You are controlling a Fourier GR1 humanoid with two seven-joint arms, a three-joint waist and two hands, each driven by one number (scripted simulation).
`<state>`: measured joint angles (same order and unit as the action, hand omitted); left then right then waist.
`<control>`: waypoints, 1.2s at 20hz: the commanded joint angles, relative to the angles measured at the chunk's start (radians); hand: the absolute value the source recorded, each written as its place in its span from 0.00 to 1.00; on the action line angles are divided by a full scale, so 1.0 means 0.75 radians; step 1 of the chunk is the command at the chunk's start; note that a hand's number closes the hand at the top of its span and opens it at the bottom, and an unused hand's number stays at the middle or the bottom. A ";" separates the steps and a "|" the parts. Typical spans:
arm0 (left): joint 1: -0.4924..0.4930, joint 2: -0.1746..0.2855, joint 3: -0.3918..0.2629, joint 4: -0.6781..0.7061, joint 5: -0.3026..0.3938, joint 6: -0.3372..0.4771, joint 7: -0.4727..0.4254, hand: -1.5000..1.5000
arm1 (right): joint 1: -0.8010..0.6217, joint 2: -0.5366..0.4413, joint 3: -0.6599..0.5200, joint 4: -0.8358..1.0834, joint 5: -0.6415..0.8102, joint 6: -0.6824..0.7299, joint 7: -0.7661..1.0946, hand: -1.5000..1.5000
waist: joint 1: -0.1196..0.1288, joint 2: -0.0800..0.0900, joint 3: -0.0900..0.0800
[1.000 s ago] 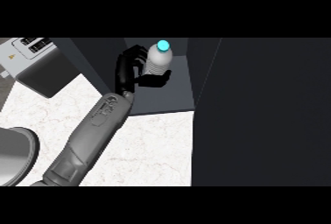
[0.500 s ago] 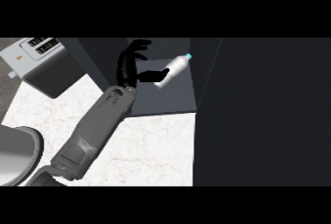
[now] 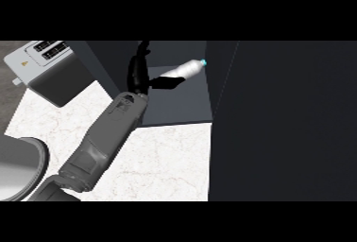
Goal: Pick up the bottled water, place it into the cabinet and close the cabinet
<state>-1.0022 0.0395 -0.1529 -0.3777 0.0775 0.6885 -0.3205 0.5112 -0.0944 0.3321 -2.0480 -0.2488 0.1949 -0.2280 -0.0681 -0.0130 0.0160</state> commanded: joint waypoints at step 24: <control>0.131 0.008 0.194 -0.221 0.268 -0.603 -0.377 0.00 | 0.089 -0.012 0.044 -0.105 0.060 -0.078 0.024 0.00 | 0.104 0.007 -0.022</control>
<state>-1.0012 -0.0023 -0.0422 -0.4667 0.2438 0.3020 -0.6253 0.5633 -0.1005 0.3507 -2.1132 -0.2193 0.1493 -0.2245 -0.0287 0.0042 0.0080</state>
